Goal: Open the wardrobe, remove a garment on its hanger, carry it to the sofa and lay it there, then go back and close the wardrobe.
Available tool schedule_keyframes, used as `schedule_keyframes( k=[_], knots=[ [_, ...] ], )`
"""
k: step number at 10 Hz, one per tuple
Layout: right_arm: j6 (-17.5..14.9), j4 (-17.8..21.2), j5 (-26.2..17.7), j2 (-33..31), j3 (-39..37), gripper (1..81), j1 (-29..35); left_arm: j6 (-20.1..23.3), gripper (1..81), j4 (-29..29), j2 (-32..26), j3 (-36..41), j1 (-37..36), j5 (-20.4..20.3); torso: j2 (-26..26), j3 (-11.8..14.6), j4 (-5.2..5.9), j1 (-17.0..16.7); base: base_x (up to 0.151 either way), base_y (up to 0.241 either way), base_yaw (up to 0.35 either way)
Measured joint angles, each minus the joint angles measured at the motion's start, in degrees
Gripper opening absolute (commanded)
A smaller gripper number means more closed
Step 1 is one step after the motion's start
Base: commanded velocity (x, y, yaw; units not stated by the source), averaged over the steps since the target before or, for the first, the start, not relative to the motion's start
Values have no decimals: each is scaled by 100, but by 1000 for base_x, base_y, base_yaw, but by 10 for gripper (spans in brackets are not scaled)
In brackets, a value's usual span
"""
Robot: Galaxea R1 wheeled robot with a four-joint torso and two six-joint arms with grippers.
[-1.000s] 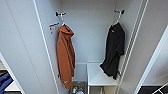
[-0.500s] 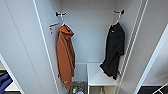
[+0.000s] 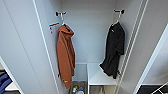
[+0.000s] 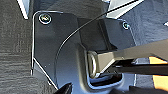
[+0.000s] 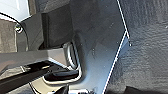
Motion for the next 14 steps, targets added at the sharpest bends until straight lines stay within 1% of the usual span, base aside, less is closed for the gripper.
schedule_keyframes(
  k=[1, 5, 6, 8, 10, 12, 14],
  knots=[
    [0, 1, 2, 9, 0, 811, 13, 0, 811, 0, 0, 0, 1, 0, -2, 2, 0, -5, -66, 0, 0],
    [-13, -20, -41, 9, 0, 811, 9, 2, 811, 33, 1, 2, 89, 20, -13, 7, 0, -21, 0, 0, 0],
    [-38, -51, -48, 7, 0, 811, 138, 2, 811, 33, 1, 2, 48, 12, -13, 7, 0, -21, 0, 0, 0],
    [-197, -276, -91, -6, 0, 811, 618, 2, 811, 33, 0, 0, 30, 9, -13, 7, 0, -21, 0, 0, 0],
    [-545, -733, -336, -17, 0, 811, 1061, 0, 811, 33, 0, 0, 39, 11, -13, 5, 0, -19, 0, 0, 0],
    [-989, -1596, -607, 52, 0, 811, 1524, 2, 811, 33, 0, 0, 30, 37, -13, 5, 0, -19, 0, 0, 0],
    [-1196, -2541, -813, 206, 23, 811, 1863, 0, 811, 33, 11, 0, -38, 180, -11, 5, 0, -18, 0, 0, 0]
  ],
)
